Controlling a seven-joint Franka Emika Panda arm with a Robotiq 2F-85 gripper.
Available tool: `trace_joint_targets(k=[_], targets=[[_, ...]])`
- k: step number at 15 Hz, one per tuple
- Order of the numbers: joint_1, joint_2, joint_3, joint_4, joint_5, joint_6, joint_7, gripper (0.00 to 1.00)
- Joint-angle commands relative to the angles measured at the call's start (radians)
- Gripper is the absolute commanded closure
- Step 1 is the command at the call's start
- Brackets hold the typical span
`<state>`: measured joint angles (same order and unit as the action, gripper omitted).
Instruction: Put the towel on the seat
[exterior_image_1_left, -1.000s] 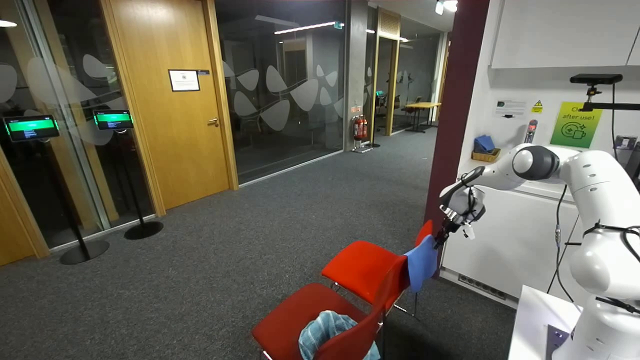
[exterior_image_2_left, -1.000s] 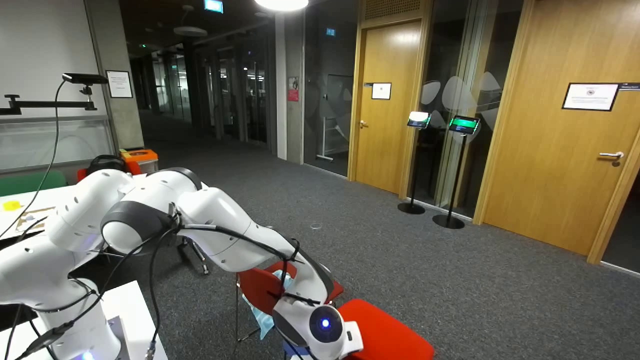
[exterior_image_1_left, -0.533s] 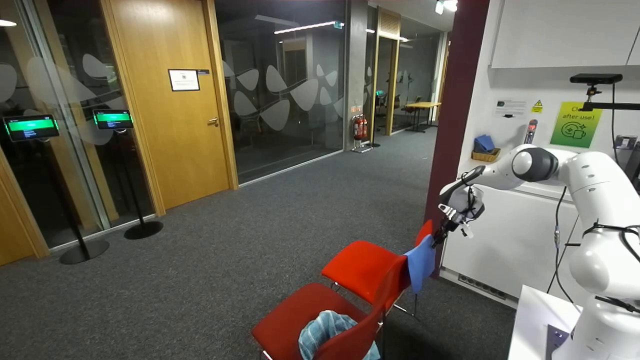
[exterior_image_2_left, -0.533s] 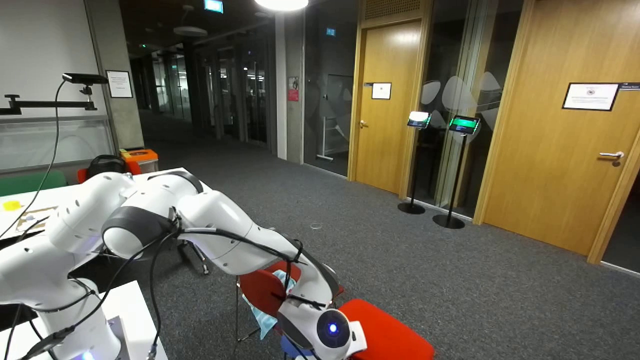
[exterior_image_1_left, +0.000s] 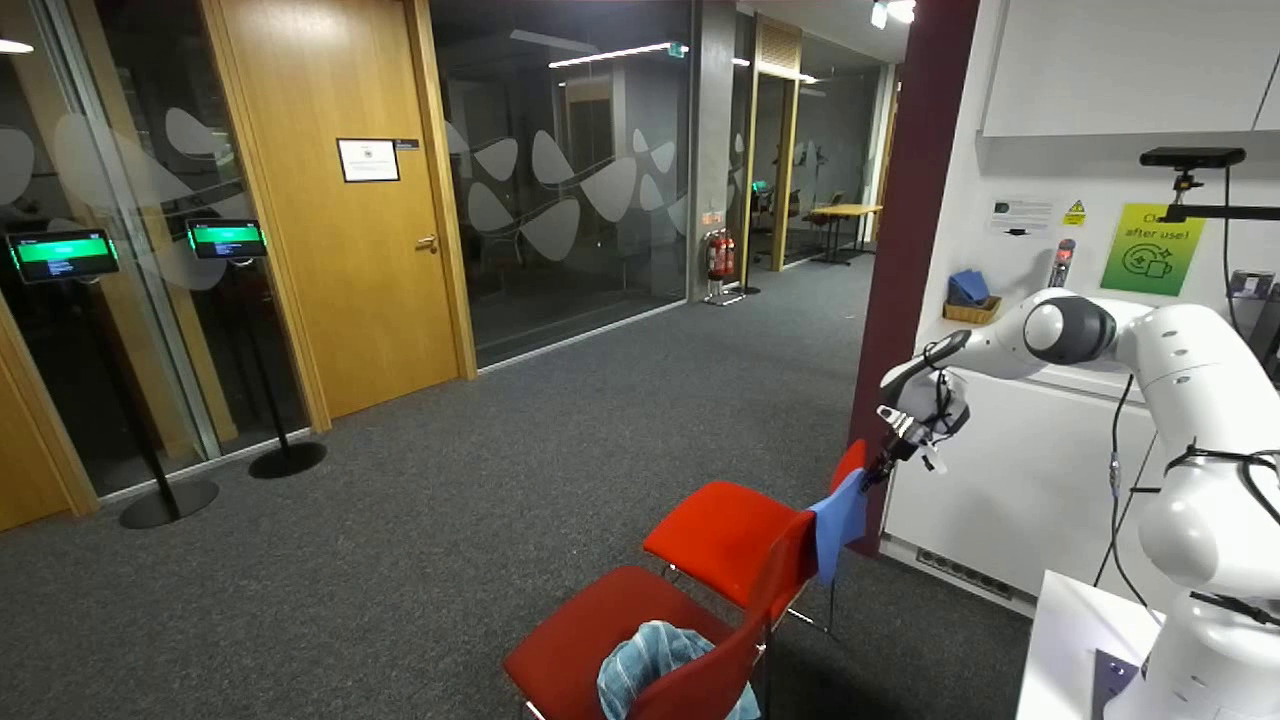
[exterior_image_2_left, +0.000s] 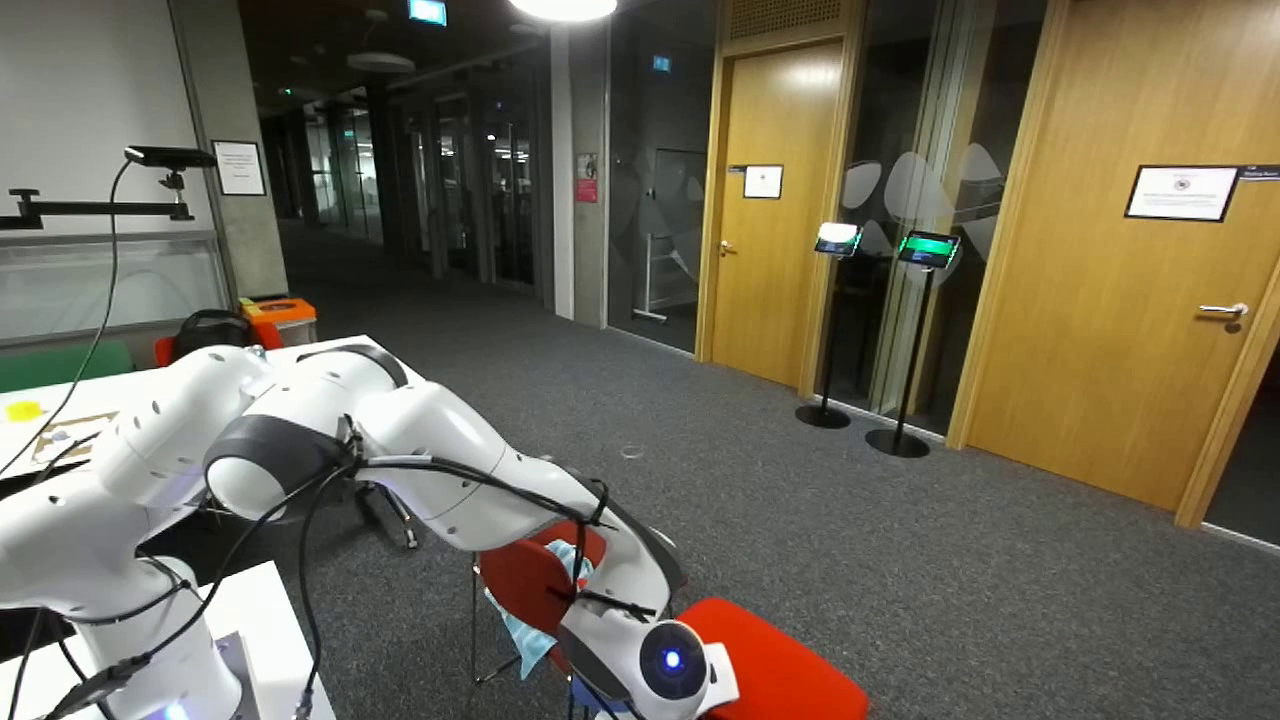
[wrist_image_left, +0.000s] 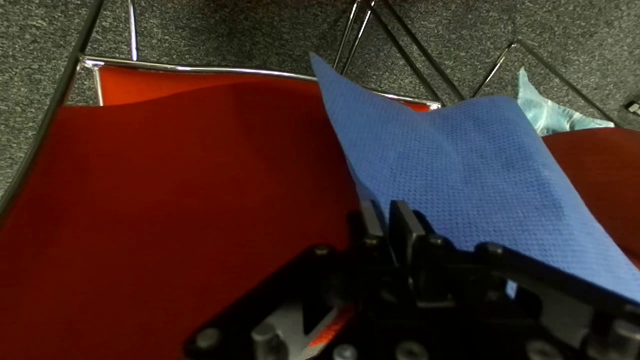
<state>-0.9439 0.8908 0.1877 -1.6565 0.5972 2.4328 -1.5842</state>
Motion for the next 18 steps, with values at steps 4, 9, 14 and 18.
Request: trace_joint_targets(k=[4, 9, 14, 18], targets=[[-0.046, -0.155, 0.010, -0.132, 0.095, -0.017, -0.016, 1.00], [-0.042, -0.302, -0.007, -0.252, 0.193, -0.019, -0.047, 1.00], [-0.004, -0.448, -0.044, -0.338, 0.280, -0.113, -0.010, 1.00], [0.062, -0.518, -0.120, -0.320, 0.322, -0.343, 0.056, 1.00]])
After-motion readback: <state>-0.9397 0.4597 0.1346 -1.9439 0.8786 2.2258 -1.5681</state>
